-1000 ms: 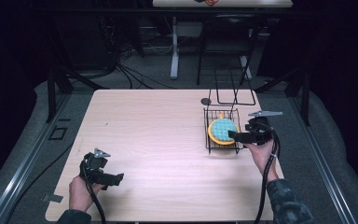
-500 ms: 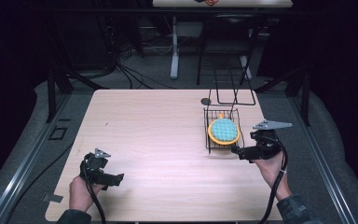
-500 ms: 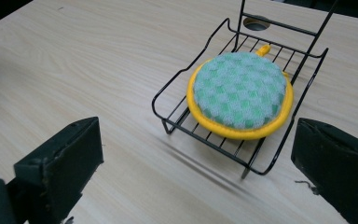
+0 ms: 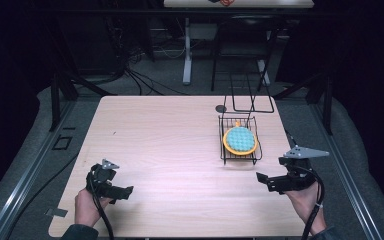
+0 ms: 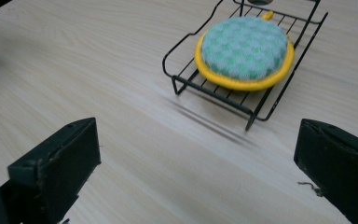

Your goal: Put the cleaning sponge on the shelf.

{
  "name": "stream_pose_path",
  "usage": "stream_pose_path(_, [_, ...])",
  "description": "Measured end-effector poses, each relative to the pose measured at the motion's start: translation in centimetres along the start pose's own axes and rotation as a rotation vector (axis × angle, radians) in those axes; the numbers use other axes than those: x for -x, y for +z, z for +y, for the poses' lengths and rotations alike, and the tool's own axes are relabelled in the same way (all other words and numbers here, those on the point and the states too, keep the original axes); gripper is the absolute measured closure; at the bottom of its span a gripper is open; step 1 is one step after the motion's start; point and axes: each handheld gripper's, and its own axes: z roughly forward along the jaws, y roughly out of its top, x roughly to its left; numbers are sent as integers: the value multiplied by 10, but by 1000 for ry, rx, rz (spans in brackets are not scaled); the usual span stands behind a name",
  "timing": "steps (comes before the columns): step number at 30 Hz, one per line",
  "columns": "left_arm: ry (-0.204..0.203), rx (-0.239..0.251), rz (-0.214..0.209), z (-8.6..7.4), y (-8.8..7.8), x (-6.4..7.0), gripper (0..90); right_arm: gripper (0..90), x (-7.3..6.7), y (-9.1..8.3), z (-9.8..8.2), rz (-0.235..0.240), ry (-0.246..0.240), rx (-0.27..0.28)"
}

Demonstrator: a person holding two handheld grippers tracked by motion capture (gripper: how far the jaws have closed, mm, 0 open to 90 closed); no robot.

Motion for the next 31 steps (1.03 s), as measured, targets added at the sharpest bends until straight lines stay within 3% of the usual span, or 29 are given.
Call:
stream_pose_path(8, [7,-2,-4,1,1,1,5,0,0,1,-31,-12,21,-37])
stream_pose_path(13, [9,-4,-4,1,1,2,5,0,1,3,-48,-17,59,-37])
stream_pose_path(18, [12,1,-4,2,1,2,5,0,2,11,-63,-30,52,-79])
stream_pose_path(31, [14,-5,-4,3,2,1,5,0,0,18,-66,-27,31,-116])
